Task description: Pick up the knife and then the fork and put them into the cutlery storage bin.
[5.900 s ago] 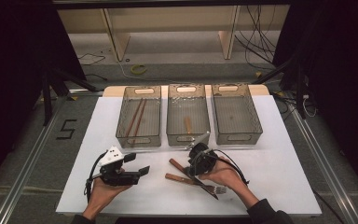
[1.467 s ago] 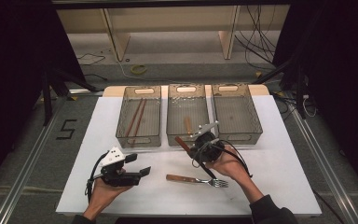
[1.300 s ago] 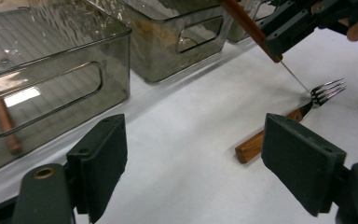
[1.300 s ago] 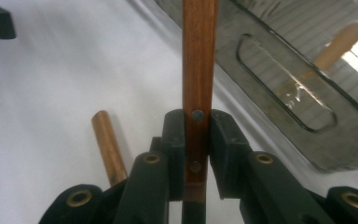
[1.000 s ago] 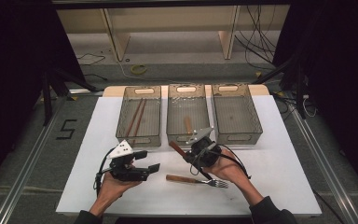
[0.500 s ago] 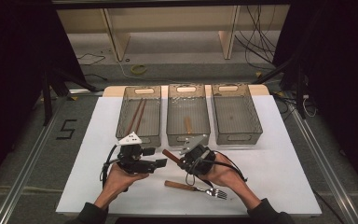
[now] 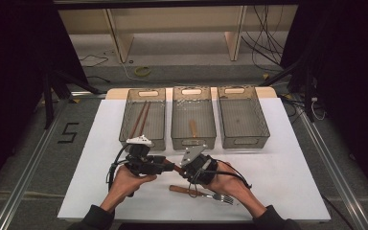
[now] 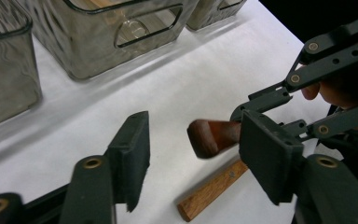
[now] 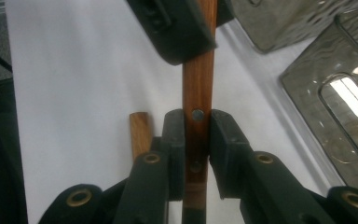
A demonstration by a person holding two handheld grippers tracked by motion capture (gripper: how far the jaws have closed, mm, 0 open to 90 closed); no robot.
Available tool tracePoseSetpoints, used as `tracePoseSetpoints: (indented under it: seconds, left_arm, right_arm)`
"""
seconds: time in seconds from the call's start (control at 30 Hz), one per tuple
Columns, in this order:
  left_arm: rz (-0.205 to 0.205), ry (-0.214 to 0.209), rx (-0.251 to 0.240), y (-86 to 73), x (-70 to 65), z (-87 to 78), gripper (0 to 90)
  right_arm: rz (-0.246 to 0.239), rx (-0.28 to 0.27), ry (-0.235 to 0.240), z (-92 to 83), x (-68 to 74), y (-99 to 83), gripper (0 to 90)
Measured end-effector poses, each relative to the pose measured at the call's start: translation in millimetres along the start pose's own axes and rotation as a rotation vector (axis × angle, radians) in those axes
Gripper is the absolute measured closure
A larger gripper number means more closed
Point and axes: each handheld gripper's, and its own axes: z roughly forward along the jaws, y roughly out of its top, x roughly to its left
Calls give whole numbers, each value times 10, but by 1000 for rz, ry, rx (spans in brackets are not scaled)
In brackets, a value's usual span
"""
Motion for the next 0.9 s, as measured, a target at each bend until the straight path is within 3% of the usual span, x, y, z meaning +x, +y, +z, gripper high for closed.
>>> tracePoseSetpoints:
  seconds: [0.37,0.6,0.73,0.9]
  left_arm:
    - [-37,-65,41,-3,-14,43,612]
    - [-100,-128,18,-11,48,2,675]
    - [-151,-183,8,-28,102,-14,717]
    - [-185,-244,-4,-38,111,-37,765]
  right_arm:
    - [-48,16,-14,26,88,15,772]
    - [-66,2,-26,11,118,11,770]
    - [-80,-4,-35,-5,138,12,769]
    - [-94,-8,-40,-30,171,14,767]
